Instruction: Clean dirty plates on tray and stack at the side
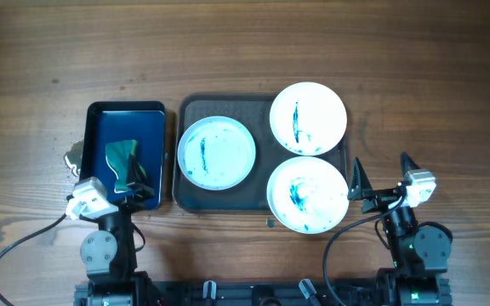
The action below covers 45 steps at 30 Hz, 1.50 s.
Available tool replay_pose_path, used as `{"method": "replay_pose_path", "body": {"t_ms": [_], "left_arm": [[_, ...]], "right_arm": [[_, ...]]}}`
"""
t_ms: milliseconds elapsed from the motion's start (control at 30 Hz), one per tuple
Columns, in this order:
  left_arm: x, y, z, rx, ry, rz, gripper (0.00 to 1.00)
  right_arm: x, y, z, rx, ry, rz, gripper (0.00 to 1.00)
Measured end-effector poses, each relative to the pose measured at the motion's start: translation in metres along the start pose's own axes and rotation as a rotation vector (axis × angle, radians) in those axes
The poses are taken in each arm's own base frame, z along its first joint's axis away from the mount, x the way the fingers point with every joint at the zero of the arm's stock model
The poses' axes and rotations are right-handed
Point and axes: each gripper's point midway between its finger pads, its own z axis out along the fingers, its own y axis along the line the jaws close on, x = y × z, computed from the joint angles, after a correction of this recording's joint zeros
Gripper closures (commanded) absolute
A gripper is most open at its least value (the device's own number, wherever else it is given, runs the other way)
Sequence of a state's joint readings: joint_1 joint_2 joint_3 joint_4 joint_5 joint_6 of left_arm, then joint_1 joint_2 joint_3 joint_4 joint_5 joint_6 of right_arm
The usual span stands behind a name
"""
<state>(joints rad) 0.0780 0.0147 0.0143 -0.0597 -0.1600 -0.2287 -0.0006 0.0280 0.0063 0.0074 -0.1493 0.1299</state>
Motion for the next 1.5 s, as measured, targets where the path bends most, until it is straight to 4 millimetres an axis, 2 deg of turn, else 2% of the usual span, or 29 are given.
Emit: {"method": "replay_pose_path", "body": {"t_ms": [433, 700, 800, 1000, 1167, 1267, 1400, 1500], "left_arm": [[0.000, 0.000, 0.000, 0.000, 0.000, 0.000, 0.00], [0.004, -0.009, -0.002, 0.050, 0.041, 0.003, 0.00], [-0.011, -0.016, -0.008, 0.063, 0.060, 0.004, 0.00], [-0.036, -0.037, -0.011, 0.113, 0.163, 0.010, 0.00], [-0.061, -0.052, 0.000, 0.098, 0.302, 0.018, 0.00], [-0.068, -0.058, 0.014, 0.073, 0.404, 0.024, 0.00], [-0.079, -0.070, 0.029, 0.057, 0.560, 0.025, 0.00], [-0.085, -0.075, 0.036, 0.027, 0.689, 0.027, 0.00]], "right_arm": [[0.000, 0.000, 0.000, -0.003, 0.000, 0.000, 0.00], [0.000, 0.015, -0.001, -0.087, 0.004, -0.001, 0.00], [-0.002, 0.021, -0.002, -0.118, 0.003, -0.003, 0.00], [-0.028, 0.030, -0.002, -0.155, 0.005, -0.003, 0.00], [-0.068, 0.038, 0.013, -0.174, 0.058, 0.009, 0.00], [-0.080, 0.041, 0.030, -0.191, 0.154, 0.034, 0.00], [-0.075, 0.047, 0.051, -0.220, 0.358, 0.095, 0.00], [-0.074, 0.050, 0.058, -0.216, 0.547, 0.157, 0.00]]}}
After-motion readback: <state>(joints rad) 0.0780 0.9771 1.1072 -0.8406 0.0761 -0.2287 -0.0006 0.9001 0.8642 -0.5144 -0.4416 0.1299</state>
